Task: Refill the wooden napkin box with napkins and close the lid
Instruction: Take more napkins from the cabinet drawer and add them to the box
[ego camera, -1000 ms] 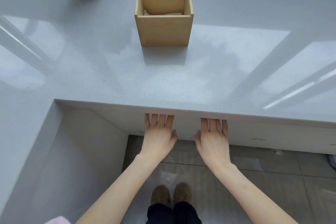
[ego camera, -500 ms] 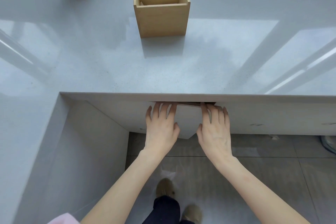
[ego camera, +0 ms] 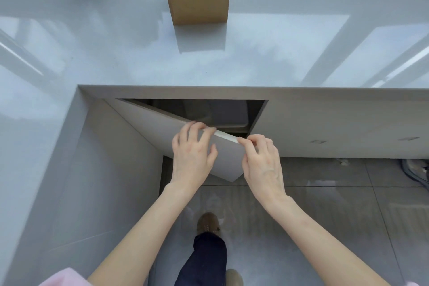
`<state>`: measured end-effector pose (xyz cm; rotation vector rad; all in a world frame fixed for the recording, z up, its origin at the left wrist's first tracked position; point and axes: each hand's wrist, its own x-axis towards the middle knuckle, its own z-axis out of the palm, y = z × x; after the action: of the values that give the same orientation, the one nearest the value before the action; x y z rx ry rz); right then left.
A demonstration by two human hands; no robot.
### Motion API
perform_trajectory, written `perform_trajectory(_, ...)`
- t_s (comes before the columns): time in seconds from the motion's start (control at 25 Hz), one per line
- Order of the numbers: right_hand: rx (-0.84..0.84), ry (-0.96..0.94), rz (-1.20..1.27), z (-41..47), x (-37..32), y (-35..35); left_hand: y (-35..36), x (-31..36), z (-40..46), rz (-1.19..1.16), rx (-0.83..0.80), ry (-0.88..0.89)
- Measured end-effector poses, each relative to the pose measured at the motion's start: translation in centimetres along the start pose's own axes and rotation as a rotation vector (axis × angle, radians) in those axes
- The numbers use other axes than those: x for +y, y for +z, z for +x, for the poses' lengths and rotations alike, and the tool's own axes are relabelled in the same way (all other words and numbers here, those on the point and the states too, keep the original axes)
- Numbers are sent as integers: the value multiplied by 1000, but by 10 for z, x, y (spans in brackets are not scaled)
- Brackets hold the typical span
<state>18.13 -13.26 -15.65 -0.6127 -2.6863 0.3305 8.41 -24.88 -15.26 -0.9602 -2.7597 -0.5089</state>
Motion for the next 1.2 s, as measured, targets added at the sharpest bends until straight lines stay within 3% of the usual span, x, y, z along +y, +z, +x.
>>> perform_trajectory(0.4,-67,-2,185,-51,-29,-12,-29,-12,-40,-26,-92,-50)
perform_trajectory(0.76,-301,-39,421,-120,-87,-13,-65,-58,-86,5,-165,11)
perform_trajectory(1.2,-408,-124,353,-160,-170,2,-84,-120,-125,-17,-173,73)
